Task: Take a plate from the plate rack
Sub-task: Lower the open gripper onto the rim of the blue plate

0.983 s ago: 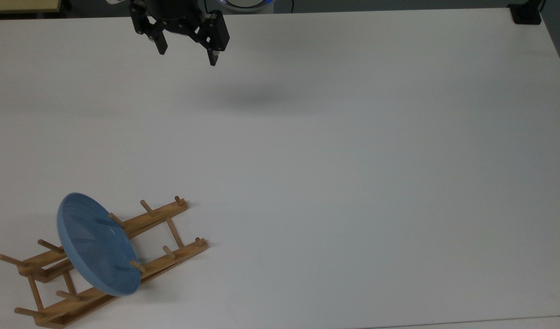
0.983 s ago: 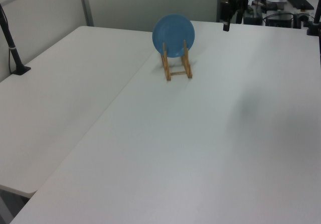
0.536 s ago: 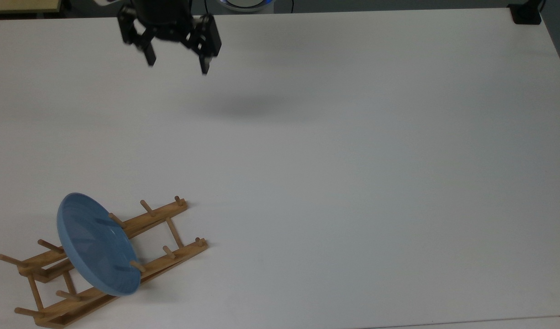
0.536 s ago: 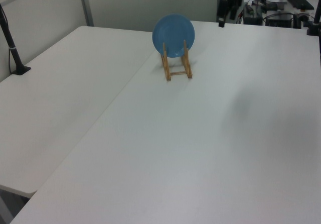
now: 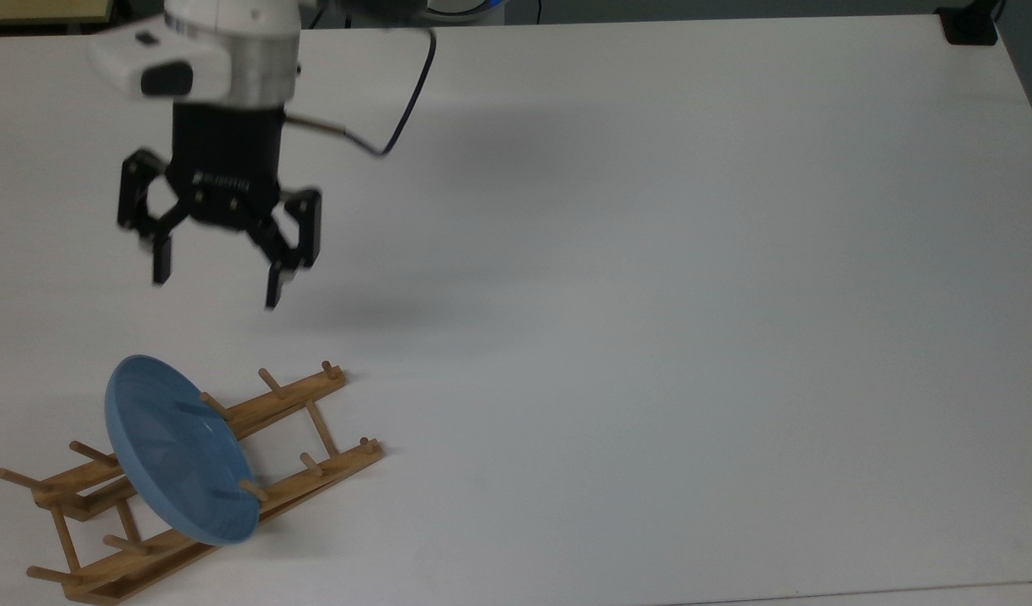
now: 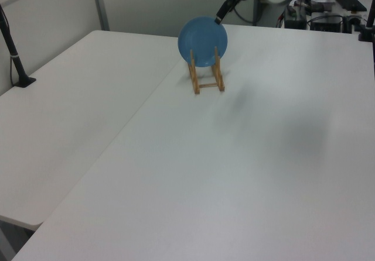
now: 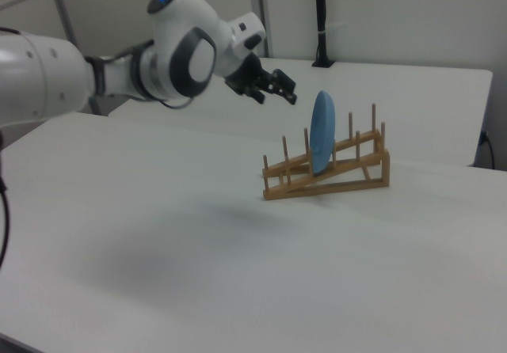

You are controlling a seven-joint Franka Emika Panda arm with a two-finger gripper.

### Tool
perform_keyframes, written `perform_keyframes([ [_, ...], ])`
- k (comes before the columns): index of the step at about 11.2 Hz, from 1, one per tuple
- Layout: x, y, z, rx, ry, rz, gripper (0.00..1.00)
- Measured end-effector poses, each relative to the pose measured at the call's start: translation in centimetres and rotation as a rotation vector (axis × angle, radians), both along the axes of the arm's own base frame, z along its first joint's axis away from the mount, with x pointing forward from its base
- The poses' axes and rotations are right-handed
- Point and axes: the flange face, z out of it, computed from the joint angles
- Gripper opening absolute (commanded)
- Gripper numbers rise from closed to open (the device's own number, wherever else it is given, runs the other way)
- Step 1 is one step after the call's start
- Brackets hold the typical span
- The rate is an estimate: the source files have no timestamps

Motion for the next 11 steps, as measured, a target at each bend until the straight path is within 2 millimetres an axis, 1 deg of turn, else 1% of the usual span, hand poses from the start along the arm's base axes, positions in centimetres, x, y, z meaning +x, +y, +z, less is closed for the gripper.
perform_keyframes([
  [2, 2.1, -1.4, -3.0, -0.118, -0.017, 0.042, 0.82],
  [3, 2.6, -2.1, -3.9, -0.149, -0.026, 0.05, 0.79],
  [4, 2.9, -2.7, -4.3, -0.169, -0.036, 0.056, 0.77],
  [5, 2.9, -3.2, -4.2, -0.179, -0.038, 0.055, 0.73],
  [7, 2.9, -4.1, -3.2, -0.193, -0.052, 0.043, 0.71],
  [8, 2.9, -4.3, -2.9, -0.196, -0.057, 0.04, 0.68],
  [11, 3.0, -4.9, -2.6, -0.204, -0.063, 0.031, 0.66],
])
